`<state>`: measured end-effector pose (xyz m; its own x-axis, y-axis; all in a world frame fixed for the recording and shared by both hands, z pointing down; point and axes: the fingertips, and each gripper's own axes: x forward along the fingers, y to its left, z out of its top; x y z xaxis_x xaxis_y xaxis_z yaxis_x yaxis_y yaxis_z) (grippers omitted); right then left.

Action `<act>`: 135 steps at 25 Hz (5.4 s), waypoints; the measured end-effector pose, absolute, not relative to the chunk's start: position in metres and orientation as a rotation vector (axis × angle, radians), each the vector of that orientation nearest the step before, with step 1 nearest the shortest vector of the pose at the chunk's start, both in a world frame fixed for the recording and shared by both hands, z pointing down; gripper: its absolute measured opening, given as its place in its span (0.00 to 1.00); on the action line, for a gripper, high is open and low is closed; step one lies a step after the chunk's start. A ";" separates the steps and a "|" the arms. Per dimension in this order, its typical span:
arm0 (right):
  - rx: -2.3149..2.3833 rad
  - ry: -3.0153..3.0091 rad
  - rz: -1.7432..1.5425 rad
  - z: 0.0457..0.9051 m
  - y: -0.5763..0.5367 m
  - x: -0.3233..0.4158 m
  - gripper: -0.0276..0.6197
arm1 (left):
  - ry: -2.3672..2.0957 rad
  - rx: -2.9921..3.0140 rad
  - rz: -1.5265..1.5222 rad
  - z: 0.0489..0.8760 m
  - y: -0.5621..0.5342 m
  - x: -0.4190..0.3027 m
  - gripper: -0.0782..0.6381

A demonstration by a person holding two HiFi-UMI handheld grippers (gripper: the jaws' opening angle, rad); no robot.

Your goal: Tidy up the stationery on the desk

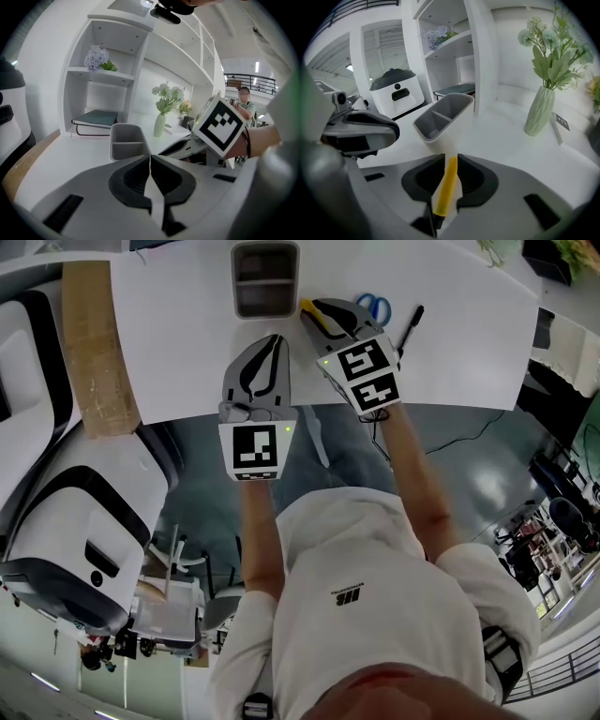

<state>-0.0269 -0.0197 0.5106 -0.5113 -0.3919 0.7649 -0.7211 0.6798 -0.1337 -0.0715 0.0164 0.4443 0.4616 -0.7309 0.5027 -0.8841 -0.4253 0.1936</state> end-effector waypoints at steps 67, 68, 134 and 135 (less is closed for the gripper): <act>1.130 -2.551 0.435 0.328 -0.071 -0.071 0.13 | -1.498 2.318 0.405 0.366 -0.007 -0.116 0.11; 1.136 -2.551 0.440 0.331 -0.073 -0.073 0.13 | -1.498 2.317 0.405 0.367 -0.008 -0.117 0.11; 1.354 -2.014 0.849 0.505 -0.023 0.103 0.14 | -1.044 2.515 0.549 0.422 -0.023 0.048 0.11; 1.347 -2.007 0.857 0.508 -0.023 0.103 0.14 | -1.040 2.516 0.550 0.423 -0.023 0.049 0.11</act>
